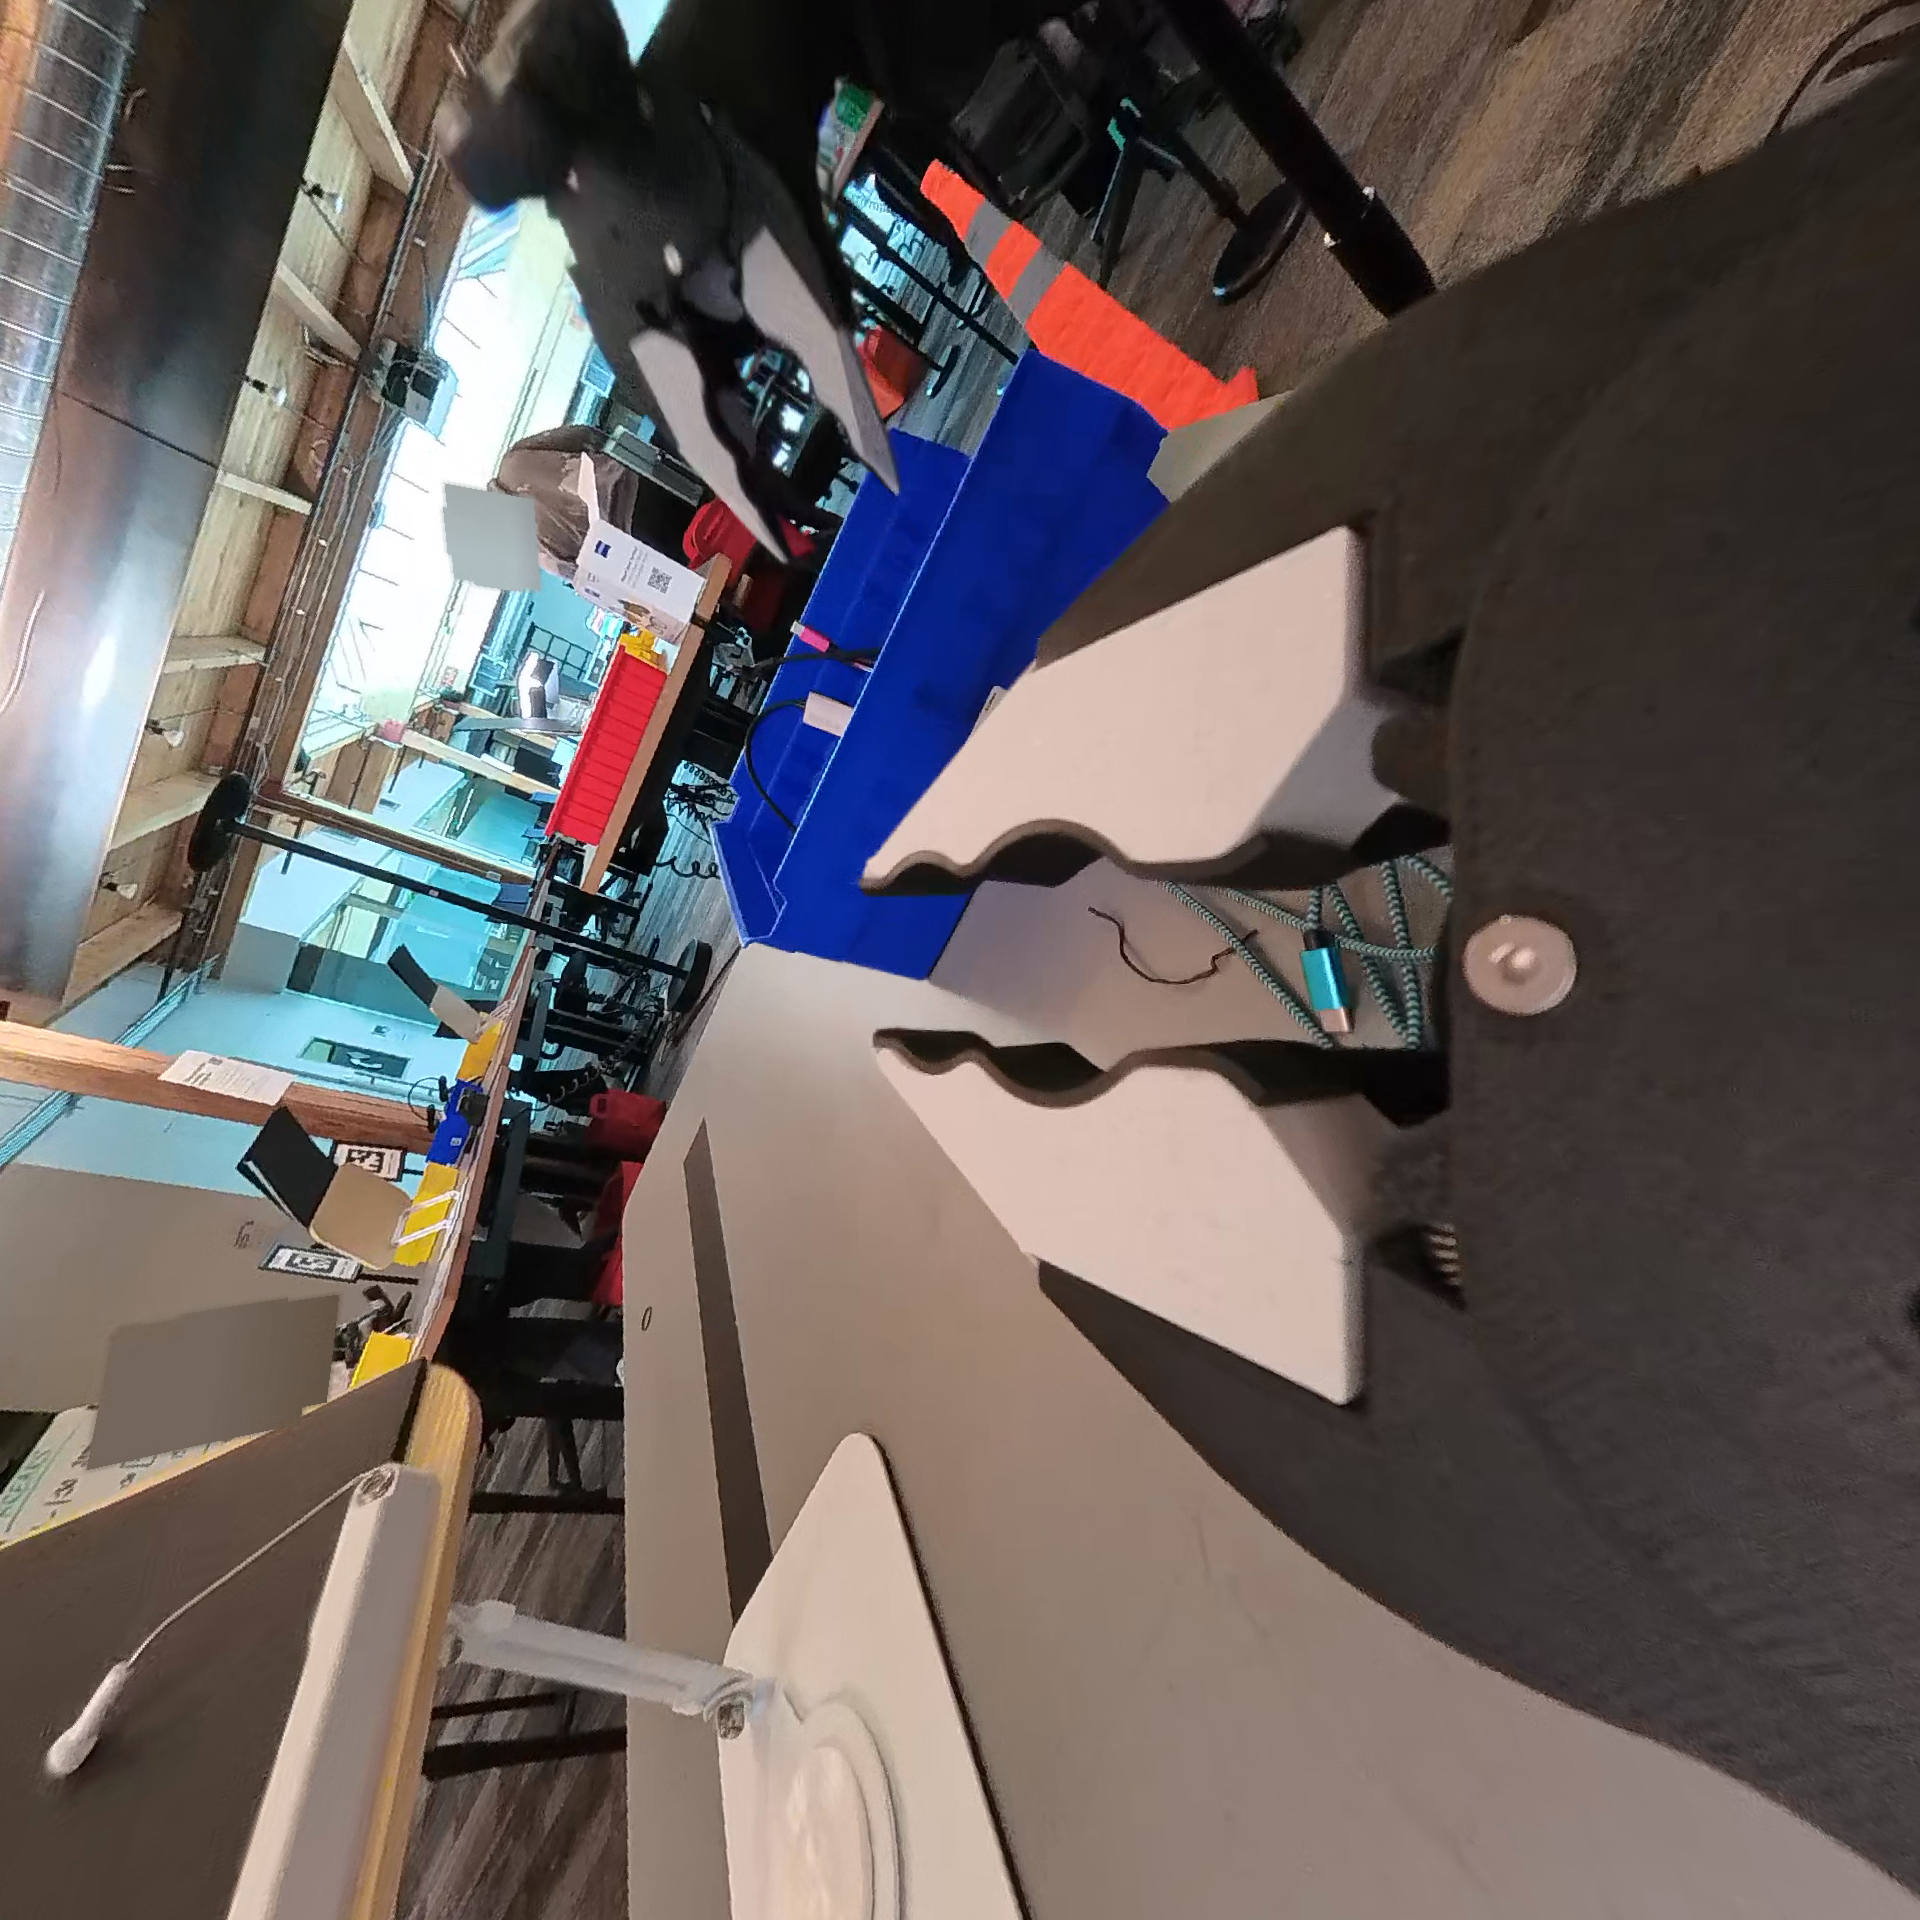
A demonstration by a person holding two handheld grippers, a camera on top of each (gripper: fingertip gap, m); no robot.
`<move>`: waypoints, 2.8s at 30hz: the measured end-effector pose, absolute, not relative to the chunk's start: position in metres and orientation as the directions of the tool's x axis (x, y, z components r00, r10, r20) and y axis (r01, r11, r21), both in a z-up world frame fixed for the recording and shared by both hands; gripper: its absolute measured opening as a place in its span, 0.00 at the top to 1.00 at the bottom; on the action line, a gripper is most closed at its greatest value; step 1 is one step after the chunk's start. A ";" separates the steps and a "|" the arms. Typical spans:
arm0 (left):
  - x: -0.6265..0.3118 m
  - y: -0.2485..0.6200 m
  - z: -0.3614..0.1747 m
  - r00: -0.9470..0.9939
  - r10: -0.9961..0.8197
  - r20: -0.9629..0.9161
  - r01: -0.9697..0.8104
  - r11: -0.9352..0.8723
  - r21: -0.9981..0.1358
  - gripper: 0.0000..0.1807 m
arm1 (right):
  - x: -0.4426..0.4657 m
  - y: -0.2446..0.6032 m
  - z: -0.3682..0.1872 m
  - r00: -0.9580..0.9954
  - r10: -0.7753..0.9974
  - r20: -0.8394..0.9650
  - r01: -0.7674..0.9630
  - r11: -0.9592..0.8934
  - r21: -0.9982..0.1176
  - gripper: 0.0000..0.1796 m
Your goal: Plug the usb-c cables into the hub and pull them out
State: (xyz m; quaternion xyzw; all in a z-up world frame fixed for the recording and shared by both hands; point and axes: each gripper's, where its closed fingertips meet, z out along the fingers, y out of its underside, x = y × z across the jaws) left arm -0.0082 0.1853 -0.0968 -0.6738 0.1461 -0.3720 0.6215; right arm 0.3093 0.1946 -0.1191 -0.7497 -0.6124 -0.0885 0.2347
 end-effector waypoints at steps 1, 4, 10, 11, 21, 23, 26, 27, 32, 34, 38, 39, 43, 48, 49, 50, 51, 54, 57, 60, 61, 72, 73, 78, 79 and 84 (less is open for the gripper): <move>-0.009 0.186 -0.096 0.681 -0.658 0.321 0.268 -0.183 -0.946 0.87 | 0.281 0.185 -0.107 0.230 0.884 0.407 0.939 -0.092 -0.332 0.65; -0.015 0.186 -0.094 0.690 -0.648 0.323 0.275 -0.178 -0.945 0.87 | 0.204 0.149 -0.097 0.126 0.918 0.375 0.896 0.056 -0.440 0.49; -0.032 0.184 -0.088 0.709 -0.630 0.318 0.284 -0.158 -0.946 0.87 | 0.097 0.105 -0.144 -0.056 0.970 0.235 0.885 0.157 -0.438 0.37; -0.036 0.184 -0.088 0.714 -0.624 0.317 0.284 -0.156 -0.946 0.87 | 0.088 0.106 -0.158 -0.072 0.972 0.223 0.899 0.160 -0.407 0.36; -0.055 0.179 -0.076 0.706 -0.620 0.343 0.334 -0.136 -0.933 0.87 | 0.068 0.106 -0.245 -0.064 0.998 -0.003 0.977 0.062 -0.203 0.71; -0.055 0.178 -0.074 0.698 -0.626 0.347 0.342 -0.134 -0.930 0.87 | 0.069 0.105 -0.244 -0.058 0.998 -0.007 0.976 0.055 -0.212 0.84; -0.054 0.176 -0.070 0.690 -0.637 0.345 0.345 -0.130 -0.930 0.86 | 0.066 0.099 -0.240 -0.060 0.998 -0.007 0.964 0.056 -0.259 0.95; -0.054 0.175 -0.069 0.686 -0.641 0.344 0.348 -0.127 -0.929 0.86 | 0.062 0.098 -0.236 -0.053 0.999 -0.008 0.953 0.048 -0.298 0.96; -0.058 0.169 -0.061 0.661 -0.669 0.340 0.366 -0.108 -0.924 0.82 | 0.040 0.106 -0.190 0.019 1.000 -0.006 0.841 -0.019 -0.541 0.97; -0.062 0.166 -0.053 0.618 -0.697 0.364 0.417 -0.102 -0.903 0.78 | 0.032 0.110 -0.163 0.039 0.999 -0.020 0.765 -0.042 -0.642 0.97; -0.070 0.155 -0.035 0.487 -0.774 0.404 0.525 -0.109 -0.844 0.62 | 0.016 0.119 -0.107 0.076 0.994 -0.074 0.560 -0.104 -0.822 0.98; -0.068 0.152 -0.032 0.450 -0.797 0.402 0.540 -0.117 -0.834 0.58 | 0.013 0.121 -0.096 0.075 0.992 -0.096 0.515 -0.121 -0.848 0.98; -0.045 0.136 -0.029 0.333 -0.869 0.365 0.489 -0.172 -0.855 0.45 | 0.004 0.117 -0.070 0.017 0.985 -0.171 0.408 -0.163 -0.898 0.98; -0.017 0.133 -0.047 0.366 -0.880 0.304 0.339 -0.179 -0.924 0.44 | -0.009 0.105 -0.061 -0.057 0.972 -0.230 0.351 -0.196 -0.916 0.98; -0.014 0.131 -0.048 0.352 -0.884 0.306 0.329 -0.189 -0.925 0.47 | -0.012 0.103 -0.060 -0.060 0.972 -0.228 0.346 -0.195 -0.918 0.98; -0.014 0.129 -0.045 0.327 -0.891 0.315 0.347 -0.197 -0.917 0.55 | -0.014 0.102 -0.062 -0.062 0.972 -0.225 0.348 -0.191 -0.918 0.98; -0.016 0.128 -0.043 0.308 -0.893 0.329 0.368 -0.207 -0.907 0.60 | -0.016 0.100 -0.064 -0.065 0.972 -0.225 0.357 -0.188 -0.915 0.98; -0.021 0.128 -0.044 0.304 -0.891 0.337 0.370 -0.215 -0.904 0.69 | -0.021 0.098 -0.068 -0.072 0.972 -0.226 0.364 -0.185 -0.913 0.98; -0.020 0.126 -0.041 0.255 -0.895 0.365 0.399 -0.247 -0.883 0.64 | -0.025 0.098 -0.072 -0.073 0.972 -0.225 0.370 -0.183 -0.911 0.98; -0.015 0.122 -0.038 0.209 -0.904 0.373 0.414 -0.264 -0.871 0.57 | -0.031 0.095 -0.081 -0.062 0.979 -0.194 0.408 -0.153 -0.900 0.98; -0.013 0.122 -0.039 0.216 -0.904 0.368 0.408 -0.259 -0.875 0.57 | -0.033 0.094 -0.084 -0.062 0.981 -0.182 0.417 -0.140 -0.898 0.98; -0.026 0.126 -0.038 0.258 -0.899 0.353 0.450 -0.212 -0.868 0.97 | -0.047 0.086 -0.101 -0.058 0.995 -0.077 0.507 -0.037 -0.861 0.83; -0.030 0.127 -0.037 0.248 -0.895 0.372 0.474 -0.222 -0.852 0.99 | -0.046 0.085 -0.099 -0.054 0.997 -0.054 0.508 -0.019 -0.861 0.78; -0.050 0.137 -0.034 0.247 -0.863 0.441 0.561 -0.244 -0.791 0.99 | -0.035 0.093 -0.071 0.035 0.988 0.150 0.479 0.115 -0.870 0.65; -0.051 0.138 -0.034 0.249 -0.861 0.443 0.564 -0.243 -0.789 0.99 | -0.033 0.099 -0.063 0.075 0.979 0.189 0.467 0.133 -0.874 0.59; -0.041 0.139 -0.041 0.298 -0.856 0.423 0.500 -0.238 -0.833 0.99 | -0.040 0.122 -0.074 0.171 0.948 0.268 0.561 0.130 -0.818 0.50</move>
